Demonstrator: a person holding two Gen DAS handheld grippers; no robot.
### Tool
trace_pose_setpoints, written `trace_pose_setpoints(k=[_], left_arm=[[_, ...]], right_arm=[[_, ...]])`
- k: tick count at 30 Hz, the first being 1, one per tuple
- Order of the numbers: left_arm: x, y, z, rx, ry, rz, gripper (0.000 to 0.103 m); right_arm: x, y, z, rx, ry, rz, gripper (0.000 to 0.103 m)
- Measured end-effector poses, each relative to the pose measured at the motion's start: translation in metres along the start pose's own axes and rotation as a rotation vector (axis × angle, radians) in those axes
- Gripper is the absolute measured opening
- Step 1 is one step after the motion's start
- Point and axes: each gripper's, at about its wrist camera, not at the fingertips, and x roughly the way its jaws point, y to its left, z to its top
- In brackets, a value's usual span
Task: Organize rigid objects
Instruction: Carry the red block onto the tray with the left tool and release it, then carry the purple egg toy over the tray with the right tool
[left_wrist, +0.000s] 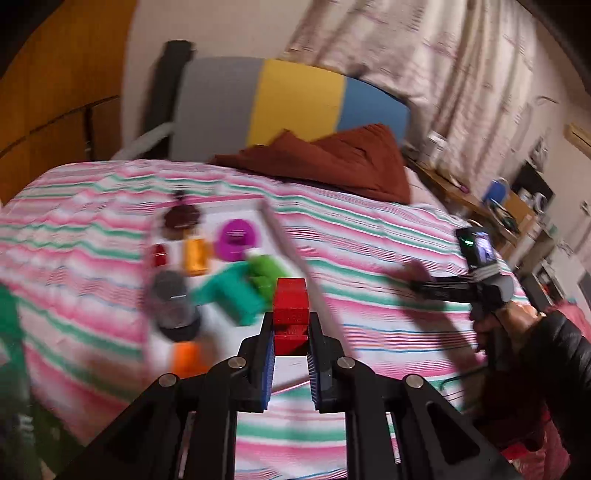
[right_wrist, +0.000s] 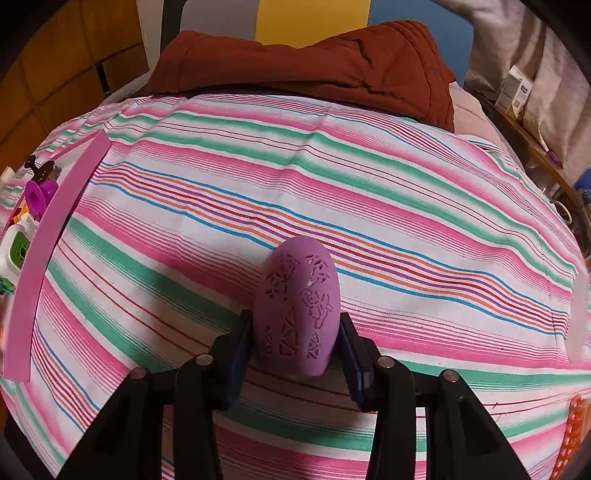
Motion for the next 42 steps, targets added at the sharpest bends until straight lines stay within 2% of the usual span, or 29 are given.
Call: trace_pose_setpoints(k=[4,8,14,20,23,28,35,42], left_arm=[[-0.005,0.031,-0.007,-0.072,0.021,0.043,0.014],[0.005,0.038,-0.009,-0.121,0.05,0.007,0.014],[0.04,0.017,-0.002,-0.055,0.09,-0.024,0.014],[0.075,0.012,-0.003,-0.078,0.155,-0.045,0.014],[0.083,0.011,-0.007,-0.073,0.171,-0.032,0.014],[0.079,0.013,-0.009,-0.059,0.157,0.007,0.016],[0.055,0.012,-0.008,-0.009,0.084,0.078,0.02],[0.034,0.02,-0.009,-0.021,0.058,0.12,0.021]], right_arm=[[0.0,0.002,0.0,-0.01,0.0,-0.009,0.045],[0.0,0.002,0.0,-0.01,0.001,-0.011,0.045],[0.0,0.002,0.0,-0.011,0.001,-0.01,0.045],[0.0,0.002,0.001,-0.014,0.001,-0.01,0.044],[0.0,0.002,0.002,-0.019,0.001,-0.01,0.044],[0.0,0.001,0.002,-0.021,-0.001,-0.01,0.044],[-0.001,0.006,0.001,-0.039,-0.006,-0.03,0.044],[-0.002,0.005,0.004,-0.036,-0.008,-0.031,0.044]])
